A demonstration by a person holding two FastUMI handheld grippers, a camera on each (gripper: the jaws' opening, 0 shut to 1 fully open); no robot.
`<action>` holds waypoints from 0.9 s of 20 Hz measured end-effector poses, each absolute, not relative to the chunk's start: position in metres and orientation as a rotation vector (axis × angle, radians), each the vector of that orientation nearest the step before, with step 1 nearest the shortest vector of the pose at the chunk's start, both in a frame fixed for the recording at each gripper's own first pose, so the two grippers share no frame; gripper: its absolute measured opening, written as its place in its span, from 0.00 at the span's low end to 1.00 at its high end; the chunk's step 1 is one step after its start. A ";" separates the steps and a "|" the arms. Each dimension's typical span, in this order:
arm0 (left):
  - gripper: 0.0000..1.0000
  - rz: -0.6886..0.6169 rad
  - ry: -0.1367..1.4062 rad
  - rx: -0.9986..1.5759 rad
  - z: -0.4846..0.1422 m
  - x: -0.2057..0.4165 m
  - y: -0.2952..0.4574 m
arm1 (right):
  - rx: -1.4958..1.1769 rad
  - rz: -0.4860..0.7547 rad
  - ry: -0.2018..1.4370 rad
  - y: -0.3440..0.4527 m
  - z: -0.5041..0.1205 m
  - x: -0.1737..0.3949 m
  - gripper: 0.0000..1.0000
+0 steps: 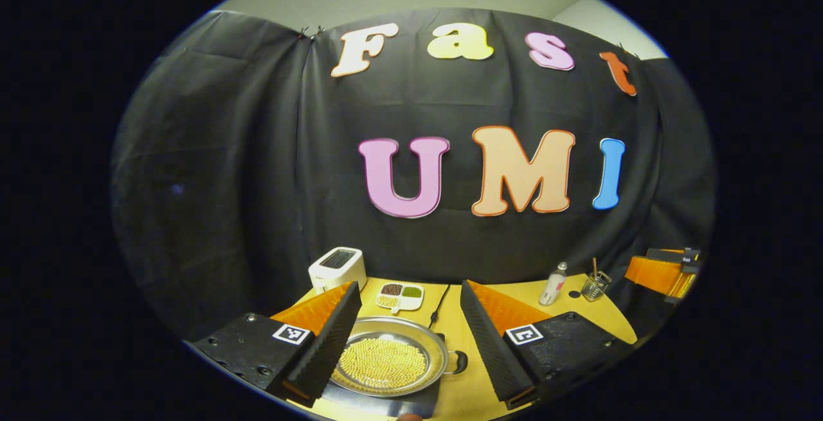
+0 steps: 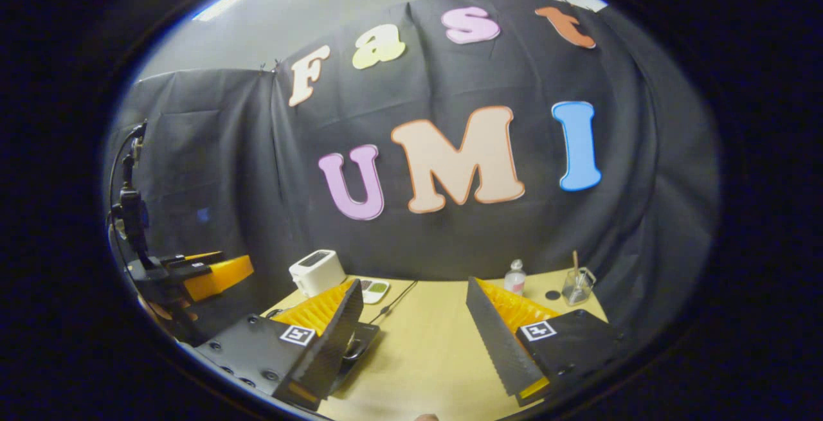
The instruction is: First push the handle of the pot to place it horizontally, then grasp the pot with both hands and set it on the induction cooktop.
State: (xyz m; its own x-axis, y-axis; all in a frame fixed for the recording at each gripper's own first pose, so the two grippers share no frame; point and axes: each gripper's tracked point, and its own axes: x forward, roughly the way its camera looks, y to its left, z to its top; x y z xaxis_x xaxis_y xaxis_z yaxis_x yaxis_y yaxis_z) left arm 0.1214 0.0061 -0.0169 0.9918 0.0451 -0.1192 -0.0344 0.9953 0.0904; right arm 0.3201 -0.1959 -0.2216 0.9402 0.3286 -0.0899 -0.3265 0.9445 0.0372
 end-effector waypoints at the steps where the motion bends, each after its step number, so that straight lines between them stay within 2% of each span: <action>1: 0.95 0.035 0.103 0.098 -0.011 0.115 -0.010 | 0.017 0.333 0.079 -0.205 -0.213 0.316 0.99; 2: 0.95 0.027 0.087 0.095 -0.005 0.108 -0.027 | 0.016 0.341 0.065 -0.214 -0.206 0.311 0.92; 3: 0.92 0.017 0.072 0.080 0.000 0.103 -0.043 | 0.015 0.346 0.052 -0.223 -0.199 0.305 0.92; 7: 0.94 -0.009 0.015 0.033 0.015 0.089 -0.087 | 0.007 0.327 0.022 -0.265 -0.190 0.288 0.92; 9: 0.91 -0.004 0.001 0.054 0.018 0.085 -0.097 | 0.004 0.308 0.007 -0.284 -0.185 0.281 0.92; 10: 0.94 0.003 -0.003 0.062 0.018 0.083 -0.100 | 0.003 0.302 0.004 -0.293 -0.183 0.277 0.92; 12: 0.91 0.002 -0.008 0.067 0.017 0.075 -0.109 | 0.006 0.301 0.001 -0.303 -0.183 0.268 0.92; 14: 0.94 -0.002 -0.007 0.091 0.011 0.072 -0.117 | 0.007 0.292 -0.004 -0.315 -0.184 0.262 0.92; 18: 0.91 -0.014 0.023 0.091 -0.003 0.070 -0.129 | -0.003 0.265 -0.003 -0.332 -0.184 0.255 0.92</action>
